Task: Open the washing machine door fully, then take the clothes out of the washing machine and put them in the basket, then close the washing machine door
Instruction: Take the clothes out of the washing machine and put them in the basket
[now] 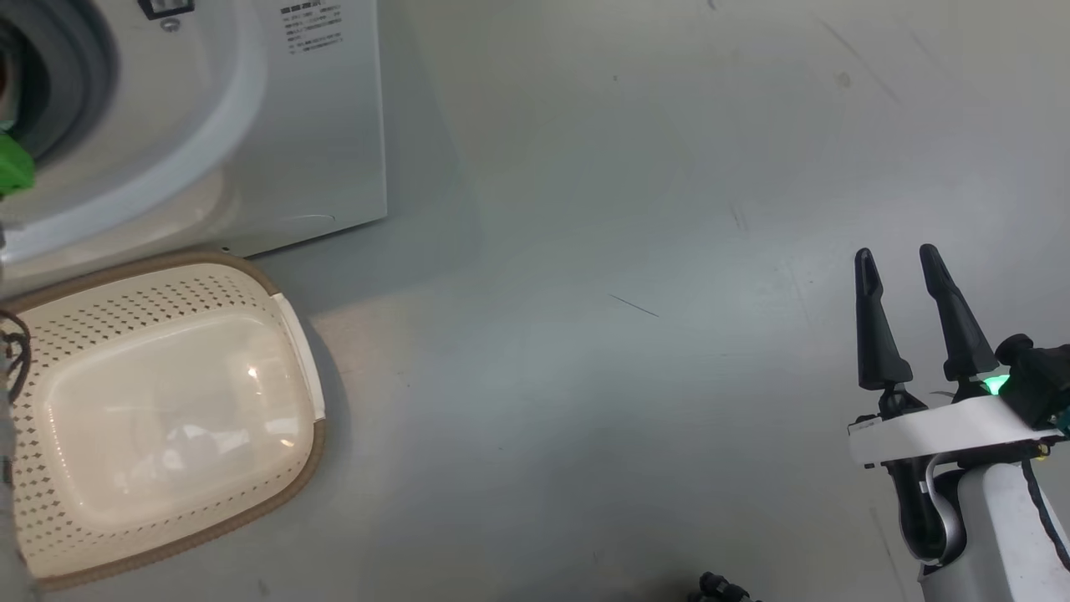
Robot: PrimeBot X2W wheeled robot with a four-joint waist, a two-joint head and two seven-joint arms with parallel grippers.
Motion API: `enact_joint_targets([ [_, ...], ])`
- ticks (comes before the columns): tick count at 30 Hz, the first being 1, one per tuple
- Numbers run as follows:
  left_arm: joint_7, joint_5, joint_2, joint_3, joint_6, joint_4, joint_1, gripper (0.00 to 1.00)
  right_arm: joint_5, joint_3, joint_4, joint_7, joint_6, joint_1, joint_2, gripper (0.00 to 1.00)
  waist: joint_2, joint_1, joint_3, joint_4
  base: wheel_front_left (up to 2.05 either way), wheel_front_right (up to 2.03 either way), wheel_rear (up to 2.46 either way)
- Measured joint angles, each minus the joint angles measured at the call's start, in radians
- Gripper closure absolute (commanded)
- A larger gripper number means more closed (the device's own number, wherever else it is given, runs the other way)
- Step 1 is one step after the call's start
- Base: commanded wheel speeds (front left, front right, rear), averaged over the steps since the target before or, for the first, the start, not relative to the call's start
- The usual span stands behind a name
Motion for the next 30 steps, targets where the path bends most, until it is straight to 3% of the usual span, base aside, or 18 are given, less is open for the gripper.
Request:
enact_joint_targets([
  [19, -0.322, 0.002, -0.124, -0.084, -0.063, 0.01, 0.195, 1.0, -0.023, -0.022, 0.019, 0.0, 0.0, 0.041, -0.043, 0.0, 0.0, -0.0001, -0.163, 0.167, 0.0, 0.0, 0.0],
  [30, -0.366, 0.033, -0.171, -0.165, -0.07, -0.009, 0.32, 1.0, -0.033, -0.032, 0.035, 0.0, 0.0, 0.101, -0.054, 0.0, 0.0, -0.0001, -0.265, 0.252, 0.0, 0.0, 0.0],
])
